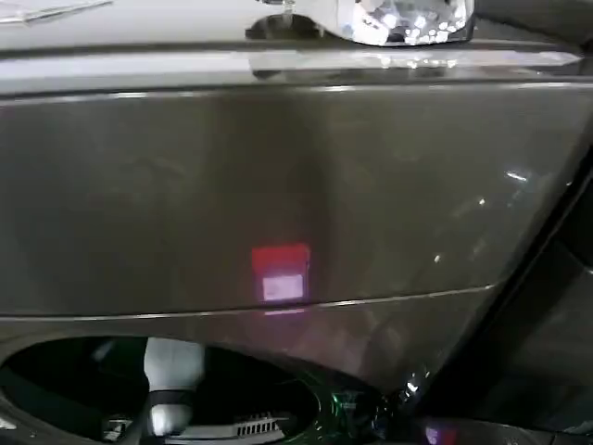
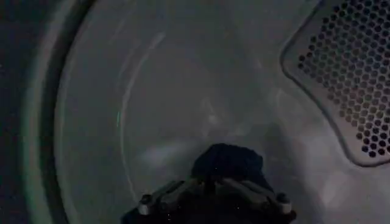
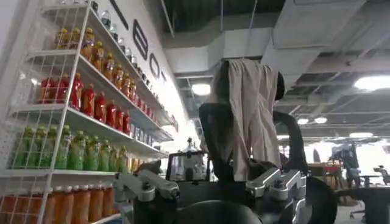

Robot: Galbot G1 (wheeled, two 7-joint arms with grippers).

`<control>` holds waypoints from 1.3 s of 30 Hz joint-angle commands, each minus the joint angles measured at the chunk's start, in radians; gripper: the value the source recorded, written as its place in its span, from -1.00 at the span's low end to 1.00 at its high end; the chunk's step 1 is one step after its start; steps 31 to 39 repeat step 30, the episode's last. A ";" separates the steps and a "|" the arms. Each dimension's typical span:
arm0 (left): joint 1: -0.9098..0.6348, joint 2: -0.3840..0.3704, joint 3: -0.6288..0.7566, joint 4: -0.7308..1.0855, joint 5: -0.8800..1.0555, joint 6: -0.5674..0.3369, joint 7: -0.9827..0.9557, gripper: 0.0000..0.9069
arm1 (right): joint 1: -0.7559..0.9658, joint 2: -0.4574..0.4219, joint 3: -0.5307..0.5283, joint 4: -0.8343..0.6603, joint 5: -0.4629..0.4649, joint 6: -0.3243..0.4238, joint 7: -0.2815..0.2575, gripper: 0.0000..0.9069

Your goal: Grasp the clothes from the dryer.

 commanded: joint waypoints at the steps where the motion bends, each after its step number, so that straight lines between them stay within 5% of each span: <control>1: 0.013 -0.005 0.010 -0.023 -0.047 0.016 -0.036 -1.00 | 0.004 0.000 -0.003 0.000 -0.004 0.004 0.000 1.00; 18: 0.039 -0.002 0.046 -0.043 -0.058 0.041 0.056 -1.00 | 0.012 -0.002 0.009 0.015 -0.019 -0.041 0.046 1.00; 39: 0.043 -0.001 0.044 -0.046 -0.058 0.042 0.064 -1.00 | 0.012 -0.001 0.013 0.013 -0.026 -0.044 0.035 1.00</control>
